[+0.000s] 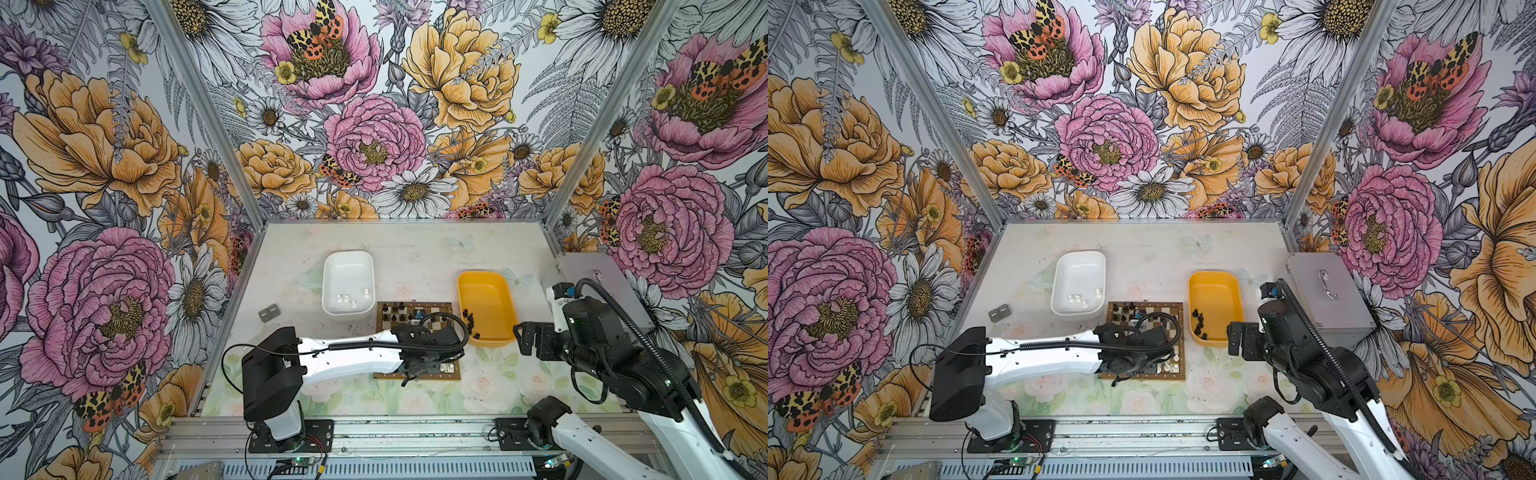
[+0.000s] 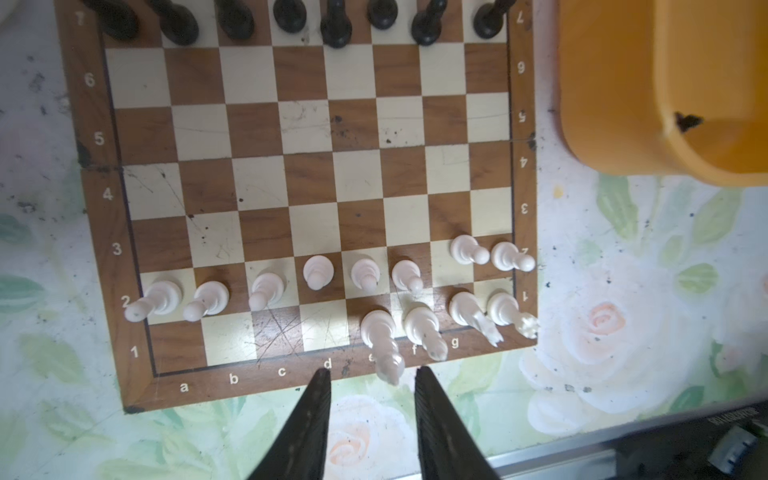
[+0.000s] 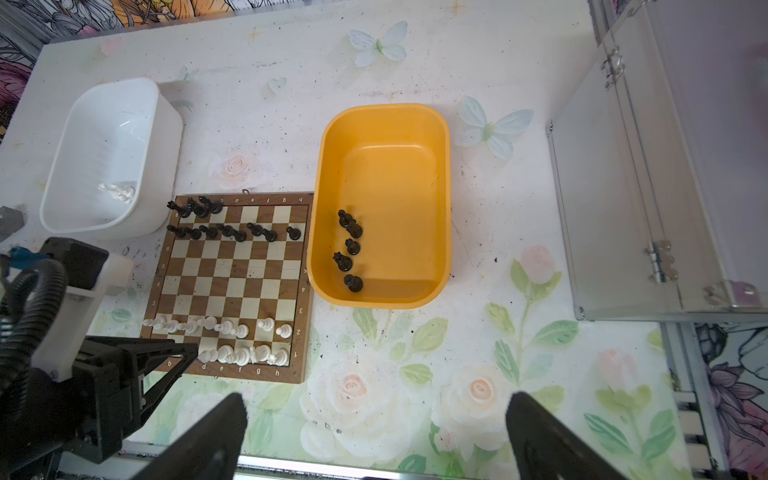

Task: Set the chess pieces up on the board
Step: 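Lower the white piece onto its near-rank square and open the left gripper, then raise the left gripper over the white tub while the right moves over the yellow tub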

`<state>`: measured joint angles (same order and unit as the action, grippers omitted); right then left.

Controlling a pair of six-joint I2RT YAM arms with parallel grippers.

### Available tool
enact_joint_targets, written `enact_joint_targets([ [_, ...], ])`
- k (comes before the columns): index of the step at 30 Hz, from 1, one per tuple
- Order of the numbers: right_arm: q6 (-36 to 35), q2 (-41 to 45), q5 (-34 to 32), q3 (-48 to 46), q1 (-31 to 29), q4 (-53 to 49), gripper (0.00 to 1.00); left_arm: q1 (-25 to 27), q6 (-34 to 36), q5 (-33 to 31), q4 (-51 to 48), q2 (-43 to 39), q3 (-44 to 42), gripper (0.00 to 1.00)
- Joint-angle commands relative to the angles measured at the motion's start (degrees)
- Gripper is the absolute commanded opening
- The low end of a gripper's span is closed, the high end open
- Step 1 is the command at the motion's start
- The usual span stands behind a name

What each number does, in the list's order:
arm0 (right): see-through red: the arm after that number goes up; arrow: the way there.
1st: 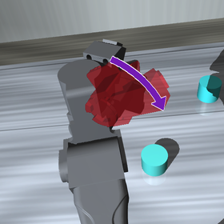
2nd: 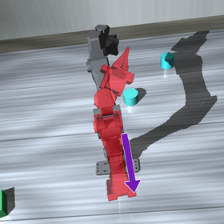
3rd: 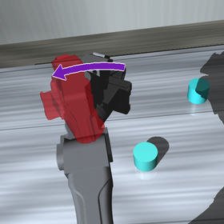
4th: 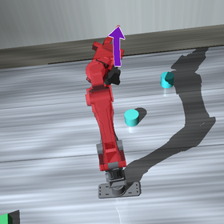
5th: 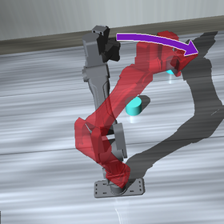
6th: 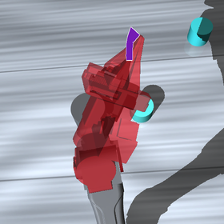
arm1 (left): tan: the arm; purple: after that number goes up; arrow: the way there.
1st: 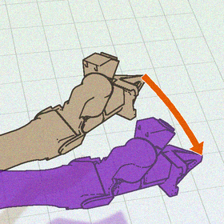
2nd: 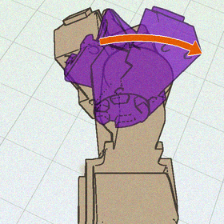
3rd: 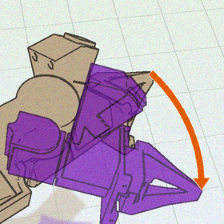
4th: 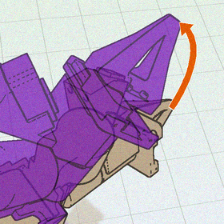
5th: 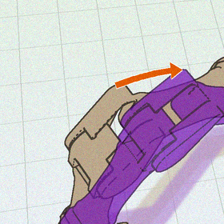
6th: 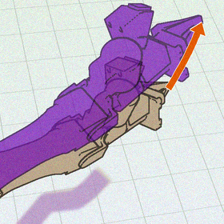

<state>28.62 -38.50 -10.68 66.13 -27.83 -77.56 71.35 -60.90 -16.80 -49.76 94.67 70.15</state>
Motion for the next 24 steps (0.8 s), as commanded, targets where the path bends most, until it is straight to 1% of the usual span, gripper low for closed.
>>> enact_joint_targets([
  [1,-0.4,1.0,-1.0,0.2,-0.3,0.2,1.00,-1.0,1.6,-1.8,-1.7,-3.0,2.3,0.37],
  [4,-0.2,1.0,-1.2,0.3,-0.3,0.3,1.00,-2.0,2.8,-2.3,-3.6,-4.7,4.0,0.38],
  [6,-0.1,0.5,-1.2,0.6,-0.3,0.6,1.00,-4.1,3.9,-3.1,-5.5,-6.2,5.1,0.39],
  [10,-0.3,-3.5,-0.7,2.8,-0.3,2.3,1.00,-12.8,5.7,-2.3,-8.7,-10.0,6.0,0.38],
  [14,-1.1,-9.4,-0.7,4.2,-0.3,7.1,1.00,-24.6,8.3,-2.1,-9.1,-12.8,6.2,0.39],
  [17,-1.1,-13.1,-0.8,4.0,-0.3,11.8,1.00,-32.8,13.7,-0.3,-9.1,-11.0,8.0,0.39],
  [20,-1.4,-17.2,-1.2,4.3,-0.3,14.7,1.00,-37.8,19.7,1.8,-9.1,-6.7,10.5,0.40],
  [24,-1.7,-22.1,-2.0,6.0,-0.3,17.1,1.00,-42.9,23.9,5.2,-8.6,-0.9,12.9,0.38],
])
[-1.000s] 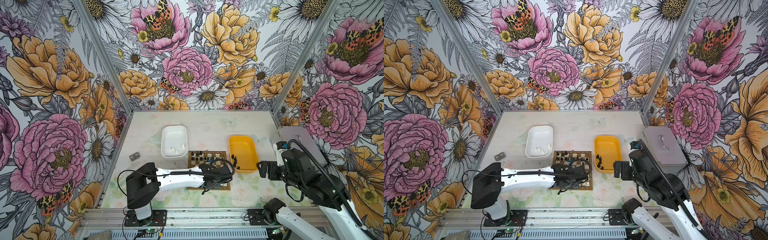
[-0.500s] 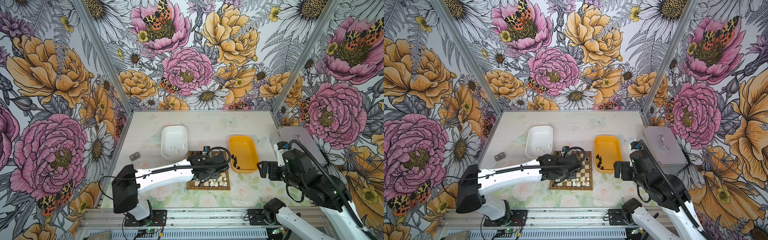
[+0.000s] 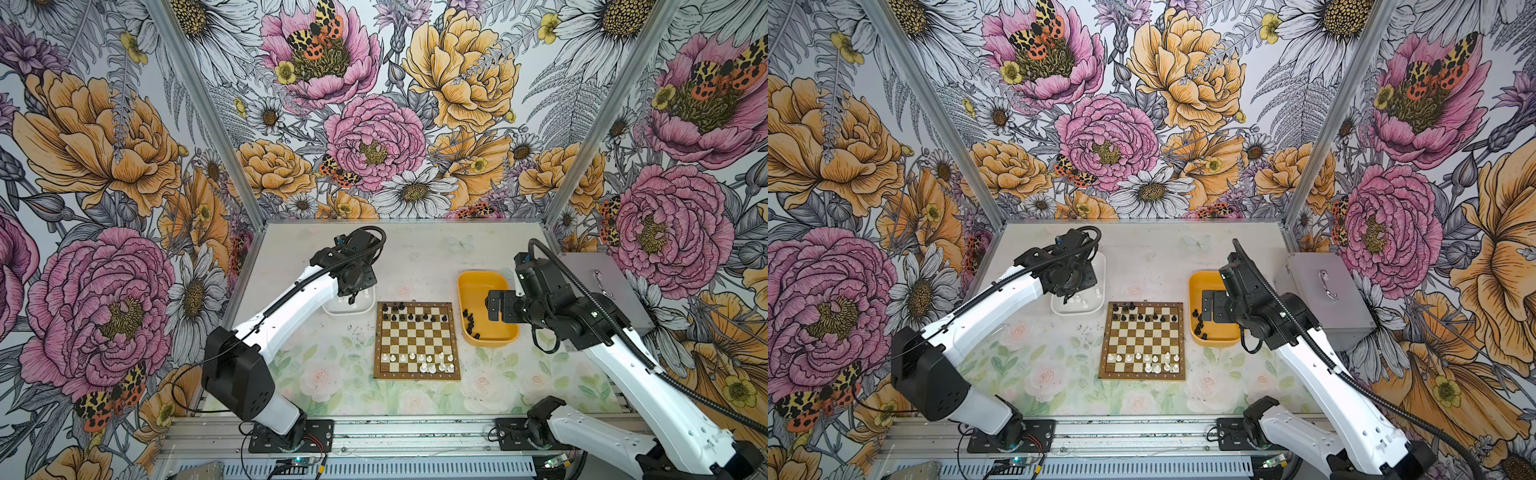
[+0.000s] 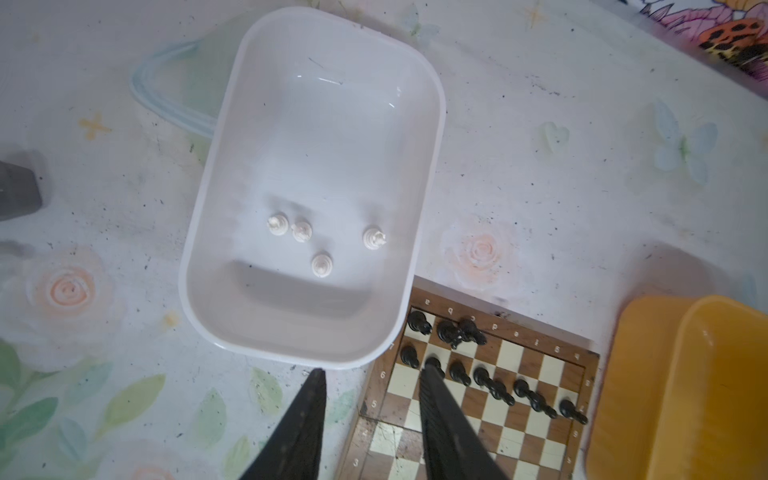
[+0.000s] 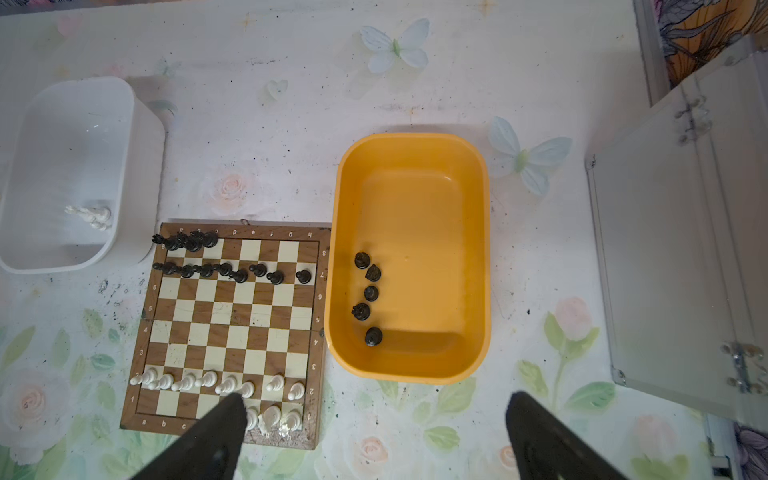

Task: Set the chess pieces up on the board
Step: 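Raise the left gripper over the white tub while the right moves over the yellow tub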

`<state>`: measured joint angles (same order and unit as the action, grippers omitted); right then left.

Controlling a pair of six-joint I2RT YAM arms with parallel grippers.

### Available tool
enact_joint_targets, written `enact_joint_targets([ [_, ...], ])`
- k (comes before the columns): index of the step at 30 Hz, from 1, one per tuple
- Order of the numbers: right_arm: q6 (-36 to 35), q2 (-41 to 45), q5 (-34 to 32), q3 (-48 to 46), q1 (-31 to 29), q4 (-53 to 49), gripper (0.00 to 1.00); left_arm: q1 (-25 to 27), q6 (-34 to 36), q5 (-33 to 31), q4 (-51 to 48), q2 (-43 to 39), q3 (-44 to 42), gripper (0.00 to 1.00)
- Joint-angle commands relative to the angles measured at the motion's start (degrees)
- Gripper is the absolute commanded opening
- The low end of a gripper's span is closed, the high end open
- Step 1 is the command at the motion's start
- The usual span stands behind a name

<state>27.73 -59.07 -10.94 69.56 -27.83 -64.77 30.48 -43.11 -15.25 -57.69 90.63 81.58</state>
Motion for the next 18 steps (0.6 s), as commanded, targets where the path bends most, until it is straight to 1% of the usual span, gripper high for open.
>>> enact_joint_targets([
  [1,-0.9,-2.8,-1.6,3.2,-0.3,4.9,1.00,-2.8,6.9,5.0,-0.4,4.6,2.4,0.38],
  [4,-0.8,-6.4,-0.3,4.7,-0.2,6.3,1.00,-4.2,9.0,7.0,0.0,8.8,5.5,0.38],
  [7,0.2,-8.2,-0.2,5.0,-0.2,7.8,1.00,-5.6,10.1,9.0,0.3,12.5,8.0,0.38],
  [11,0.3,-8.6,-0.7,4.8,-0.2,9.1,1.00,-6.2,10.5,10.8,1.1,16.7,10.1,0.38],
  [18,0.9,-7.6,-1.6,3.3,0.1,9.2,1.00,-6.1,10.3,12.3,1.4,20.3,10.6,0.38],
])
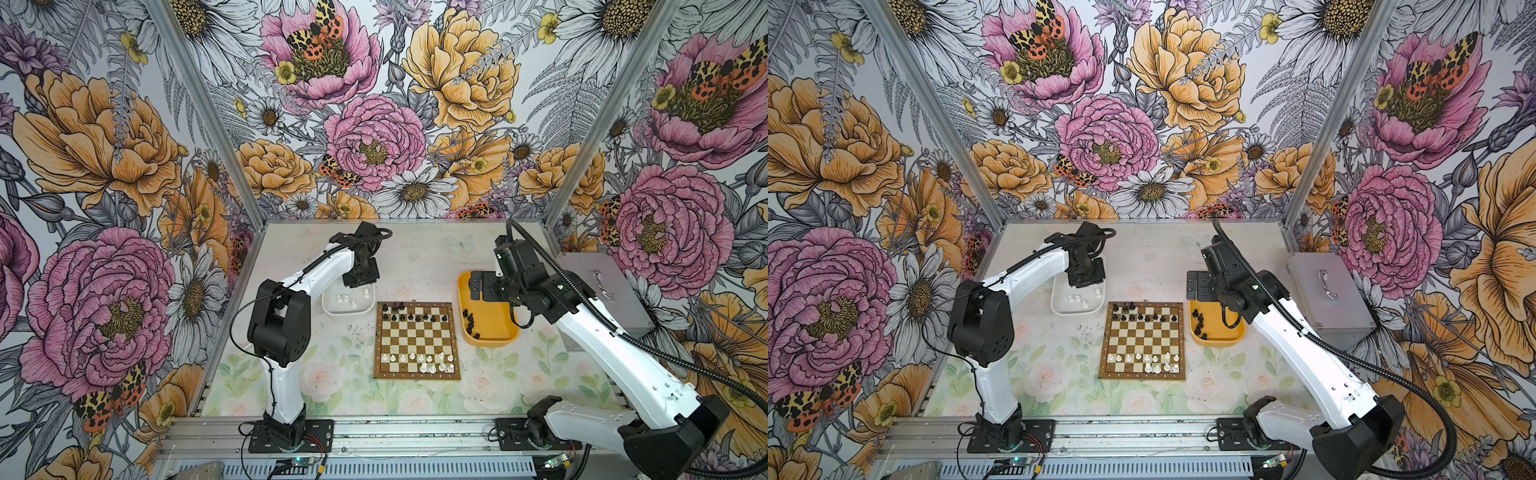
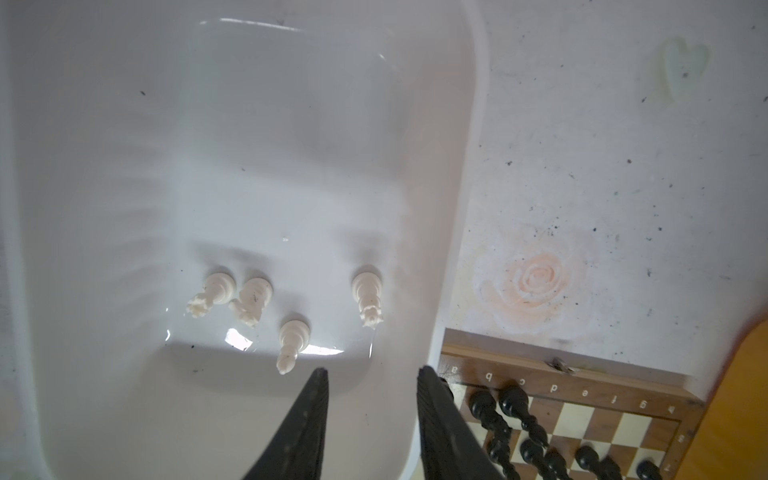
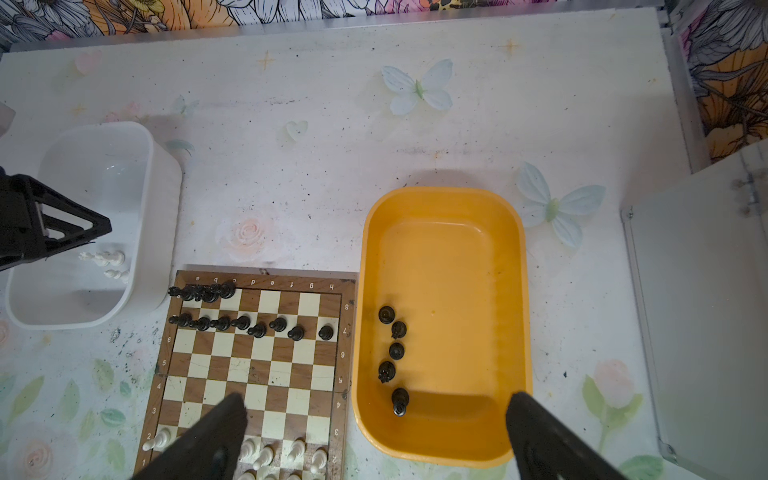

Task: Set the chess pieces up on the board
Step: 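Raise the left gripper over the white tub while the right moves over the yellow tub, then lower the left gripper into the white tub and grasp a tall white piece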

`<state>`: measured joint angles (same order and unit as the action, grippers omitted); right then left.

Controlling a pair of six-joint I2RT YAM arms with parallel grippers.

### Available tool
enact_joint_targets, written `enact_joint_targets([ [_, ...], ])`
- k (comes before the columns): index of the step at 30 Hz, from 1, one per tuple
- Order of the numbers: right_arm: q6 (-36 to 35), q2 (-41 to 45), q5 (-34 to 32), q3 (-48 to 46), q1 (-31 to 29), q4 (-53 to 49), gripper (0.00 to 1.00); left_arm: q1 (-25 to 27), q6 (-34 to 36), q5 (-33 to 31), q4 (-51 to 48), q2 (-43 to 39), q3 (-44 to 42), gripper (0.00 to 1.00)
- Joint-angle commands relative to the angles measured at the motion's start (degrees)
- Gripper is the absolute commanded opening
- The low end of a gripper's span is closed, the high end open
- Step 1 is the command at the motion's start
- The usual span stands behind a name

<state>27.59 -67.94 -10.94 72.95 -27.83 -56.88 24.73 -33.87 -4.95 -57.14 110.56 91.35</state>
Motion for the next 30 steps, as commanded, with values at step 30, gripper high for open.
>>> enact_joint_targets([
  [30,0.8,3.0,4.8,-1.7,0.9,2.5,1.00,-1.6,2.6,2.3,2.8,5.4,-0.4,0.33],
])
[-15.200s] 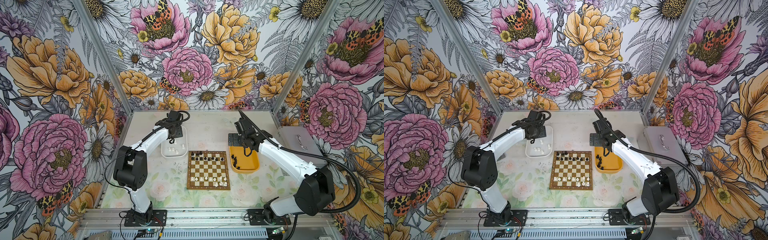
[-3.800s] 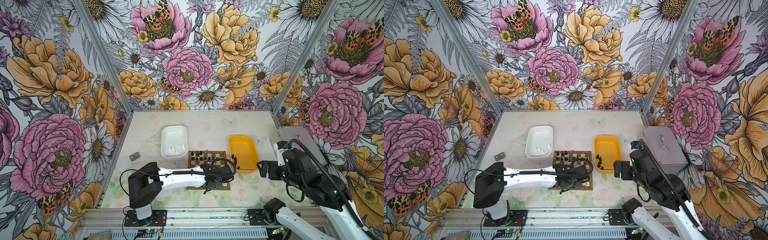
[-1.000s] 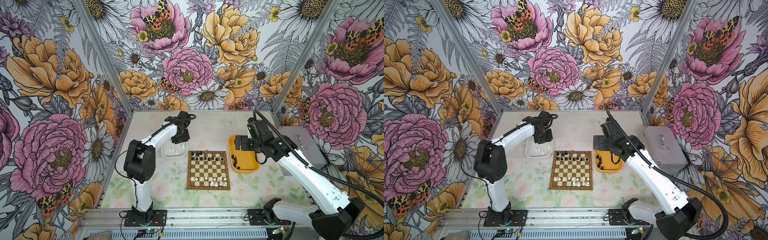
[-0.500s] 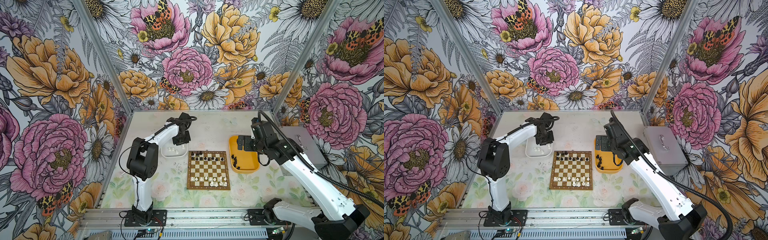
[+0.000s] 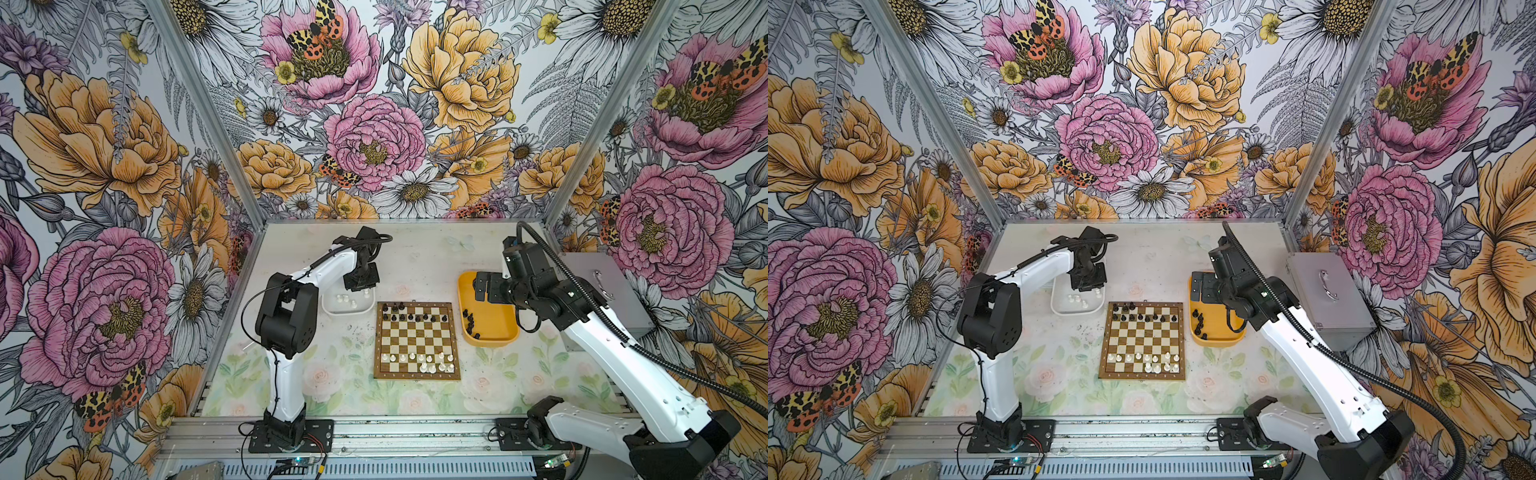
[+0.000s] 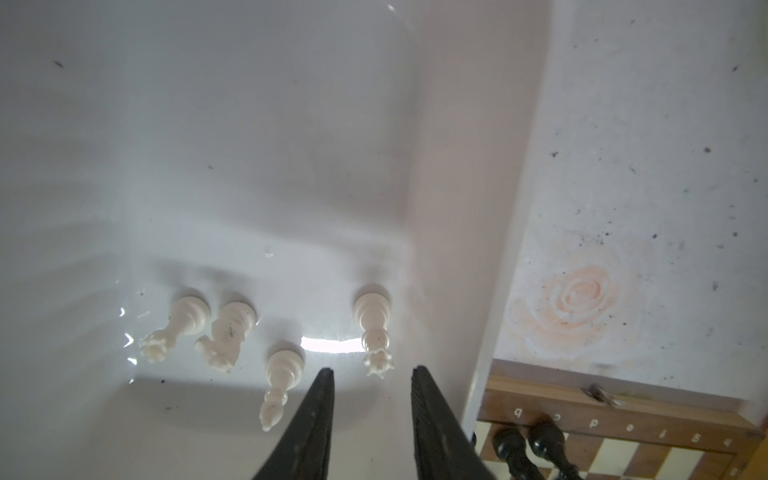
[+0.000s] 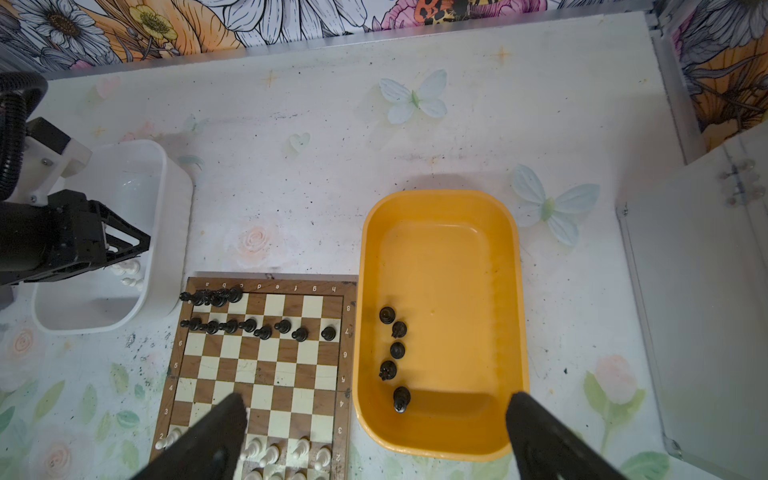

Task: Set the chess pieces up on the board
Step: 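Lower the left gripper into the white tub and grasp a tall white piece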

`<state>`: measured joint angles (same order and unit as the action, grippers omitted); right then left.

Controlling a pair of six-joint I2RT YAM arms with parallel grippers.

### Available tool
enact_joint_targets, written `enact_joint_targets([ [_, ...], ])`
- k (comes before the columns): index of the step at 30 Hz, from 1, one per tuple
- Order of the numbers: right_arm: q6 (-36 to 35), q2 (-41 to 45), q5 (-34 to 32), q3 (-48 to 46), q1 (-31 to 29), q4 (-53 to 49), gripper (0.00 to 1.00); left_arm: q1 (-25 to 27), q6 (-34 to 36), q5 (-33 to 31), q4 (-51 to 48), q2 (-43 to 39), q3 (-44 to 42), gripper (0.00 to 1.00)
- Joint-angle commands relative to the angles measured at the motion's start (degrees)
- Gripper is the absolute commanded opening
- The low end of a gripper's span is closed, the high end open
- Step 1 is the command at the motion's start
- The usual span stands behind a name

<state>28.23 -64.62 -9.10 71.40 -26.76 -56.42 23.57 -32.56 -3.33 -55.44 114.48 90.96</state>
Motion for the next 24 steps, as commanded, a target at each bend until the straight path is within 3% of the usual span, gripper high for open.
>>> enact_joint_targets([
  [1,0.3,-0.3,3.2,-0.1,-0.3,2.4,1.00,-0.5,1.3,0.6,1.1,1.7,0.0,0.33],
  [24,0.3,-0.5,1.7,0.6,-0.5,2.5,1.00,-1.0,3.2,1.4,1.4,3.8,1.7,0.31],
])
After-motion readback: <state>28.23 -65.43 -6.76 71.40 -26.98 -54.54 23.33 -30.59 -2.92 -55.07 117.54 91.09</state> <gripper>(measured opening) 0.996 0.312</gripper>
